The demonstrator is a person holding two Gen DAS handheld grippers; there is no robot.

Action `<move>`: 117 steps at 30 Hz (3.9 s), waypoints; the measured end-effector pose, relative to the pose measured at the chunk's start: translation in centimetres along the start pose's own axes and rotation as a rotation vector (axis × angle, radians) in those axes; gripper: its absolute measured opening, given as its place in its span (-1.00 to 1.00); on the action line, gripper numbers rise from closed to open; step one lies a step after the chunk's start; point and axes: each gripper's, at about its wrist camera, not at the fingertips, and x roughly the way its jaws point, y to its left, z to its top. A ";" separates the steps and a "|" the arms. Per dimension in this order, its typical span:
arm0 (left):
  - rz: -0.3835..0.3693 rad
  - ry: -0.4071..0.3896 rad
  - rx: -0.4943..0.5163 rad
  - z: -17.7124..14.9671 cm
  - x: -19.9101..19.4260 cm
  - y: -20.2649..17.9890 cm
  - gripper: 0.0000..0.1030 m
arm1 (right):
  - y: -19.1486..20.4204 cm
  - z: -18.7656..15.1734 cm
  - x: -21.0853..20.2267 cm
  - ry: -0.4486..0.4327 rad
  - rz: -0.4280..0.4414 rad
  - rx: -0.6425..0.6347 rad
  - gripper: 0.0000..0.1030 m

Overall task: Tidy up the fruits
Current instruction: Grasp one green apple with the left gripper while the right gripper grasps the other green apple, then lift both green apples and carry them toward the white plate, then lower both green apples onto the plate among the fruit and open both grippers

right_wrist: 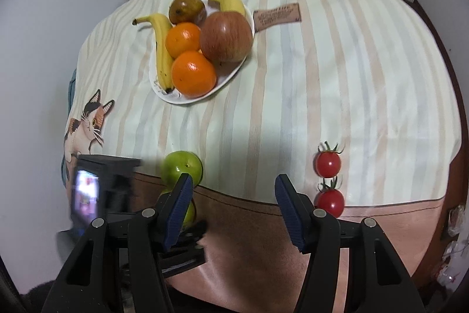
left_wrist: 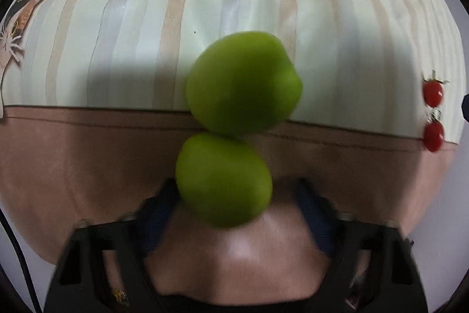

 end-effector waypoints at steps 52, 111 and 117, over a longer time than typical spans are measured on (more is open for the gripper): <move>0.053 -0.008 -0.001 3.2 -1.6 11.5 0.51 | 10.7 -3.9 13.3 0.306 0.028 0.088 0.19; 0.003 -0.237 0.117 10.3 -16.8 8.3 0.08 | 7.9 2.3 2.3 -0.057 0.075 0.114 0.16; -0.086 -0.273 0.133 14.9 -19.4 6.8 0.08 | 6.5 7.3 -1.1 -0.164 0.080 0.123 0.16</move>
